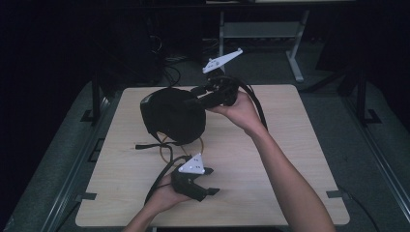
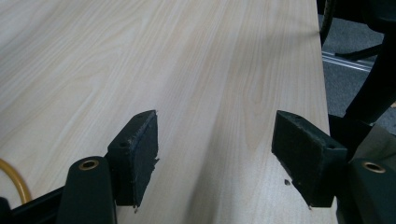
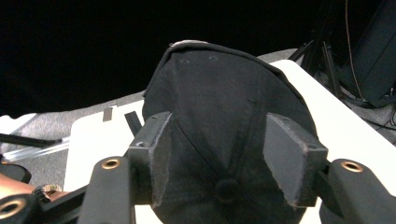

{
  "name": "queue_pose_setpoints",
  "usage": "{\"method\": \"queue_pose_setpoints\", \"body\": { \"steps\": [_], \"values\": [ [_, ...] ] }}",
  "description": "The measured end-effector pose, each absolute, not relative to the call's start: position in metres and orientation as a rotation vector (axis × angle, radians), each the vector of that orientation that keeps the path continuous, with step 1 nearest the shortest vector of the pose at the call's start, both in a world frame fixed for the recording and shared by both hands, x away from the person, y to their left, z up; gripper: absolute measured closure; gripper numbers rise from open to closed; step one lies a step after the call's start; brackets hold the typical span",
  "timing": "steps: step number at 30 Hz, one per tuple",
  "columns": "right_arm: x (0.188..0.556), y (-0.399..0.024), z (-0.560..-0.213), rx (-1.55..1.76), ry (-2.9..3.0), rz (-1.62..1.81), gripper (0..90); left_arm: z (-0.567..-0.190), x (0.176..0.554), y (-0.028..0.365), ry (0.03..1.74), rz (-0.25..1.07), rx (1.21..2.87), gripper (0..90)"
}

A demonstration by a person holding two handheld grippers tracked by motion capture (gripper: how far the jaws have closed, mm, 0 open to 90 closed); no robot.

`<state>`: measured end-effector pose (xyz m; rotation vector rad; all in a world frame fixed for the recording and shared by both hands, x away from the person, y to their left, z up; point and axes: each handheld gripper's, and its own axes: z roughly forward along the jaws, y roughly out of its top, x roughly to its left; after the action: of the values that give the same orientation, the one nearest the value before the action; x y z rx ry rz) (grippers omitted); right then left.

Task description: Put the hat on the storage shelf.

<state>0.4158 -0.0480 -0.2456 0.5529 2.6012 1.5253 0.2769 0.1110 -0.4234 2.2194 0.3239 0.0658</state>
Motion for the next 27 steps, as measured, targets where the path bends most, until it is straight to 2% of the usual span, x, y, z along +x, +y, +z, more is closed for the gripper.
{"method": "queue_pose_setpoints", "body": {
  "steps": [18,27],
  "values": [
    [0.413,-0.092,-0.256,0.694,2.547,1.534,33.7,-0.424,0.276,0.113,0.343,0.075,2.21,30.1],
    [0.41,-0.11,-0.259,0.73,2.519,1.533,33.1,-0.424,0.277,0.113,0.343,0.075,2.213,30.1]
  ]
}}
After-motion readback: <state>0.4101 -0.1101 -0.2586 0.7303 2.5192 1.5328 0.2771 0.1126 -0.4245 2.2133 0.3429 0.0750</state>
